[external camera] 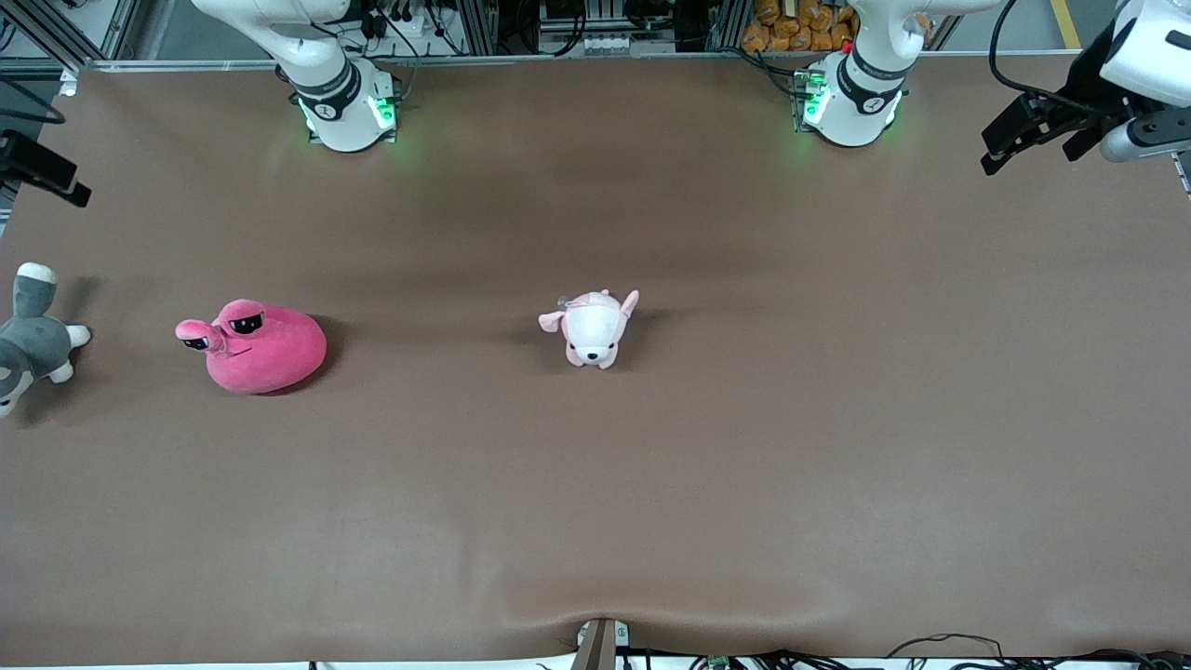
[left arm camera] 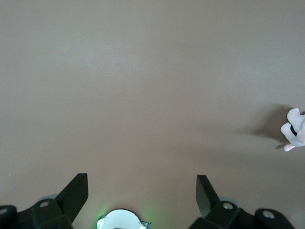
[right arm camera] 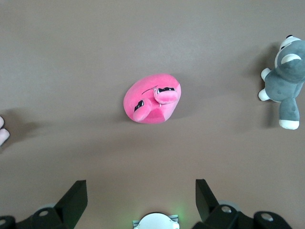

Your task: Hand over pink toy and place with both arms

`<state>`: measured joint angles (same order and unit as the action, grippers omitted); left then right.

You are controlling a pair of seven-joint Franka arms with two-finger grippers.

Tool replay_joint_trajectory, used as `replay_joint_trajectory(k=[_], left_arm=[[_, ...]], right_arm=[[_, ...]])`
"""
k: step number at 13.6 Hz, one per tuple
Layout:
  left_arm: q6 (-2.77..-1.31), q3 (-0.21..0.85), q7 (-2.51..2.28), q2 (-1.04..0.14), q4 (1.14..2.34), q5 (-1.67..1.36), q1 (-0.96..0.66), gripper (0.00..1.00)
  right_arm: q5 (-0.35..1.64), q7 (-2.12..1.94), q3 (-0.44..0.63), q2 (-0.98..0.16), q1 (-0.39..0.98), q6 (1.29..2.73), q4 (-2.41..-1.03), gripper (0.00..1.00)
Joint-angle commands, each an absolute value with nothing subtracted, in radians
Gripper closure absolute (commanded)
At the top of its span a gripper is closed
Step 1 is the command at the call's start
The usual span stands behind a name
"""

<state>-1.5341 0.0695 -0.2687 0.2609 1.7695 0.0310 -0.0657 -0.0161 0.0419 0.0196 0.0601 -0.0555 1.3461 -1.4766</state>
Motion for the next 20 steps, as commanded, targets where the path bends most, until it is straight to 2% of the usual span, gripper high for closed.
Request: replay_joint_trajectory(k=[1,4,14,20], left_arm=[[-1.543,0.077,-0.212,0.275,1.781,0.029,-0.049,0.00],[-1.543,0.072,-0.210,0.273,1.776,0.029,-0.043,0.00],[-1.491,0.066,-0.147,0.233,1.704,0.043,-0.025,0.00],[-1.470,0.067,-0.147,0.227,1.700,0.044,-0.026,0.00]], right_arm=[[-0.040,0.014,0.015,0.126,-0.023,1.374,-1.549,0.00],[-0.130,-0.040,0.018,0.080,0.012,1.368,-1.464,0.00],[-0.081,-0.086,0.026,0.066,-0.017,1.381,-1.457,0.00],[-0.083,-0.086,0.025,0.063,-0.017,1.381,-1.457,0.00]])
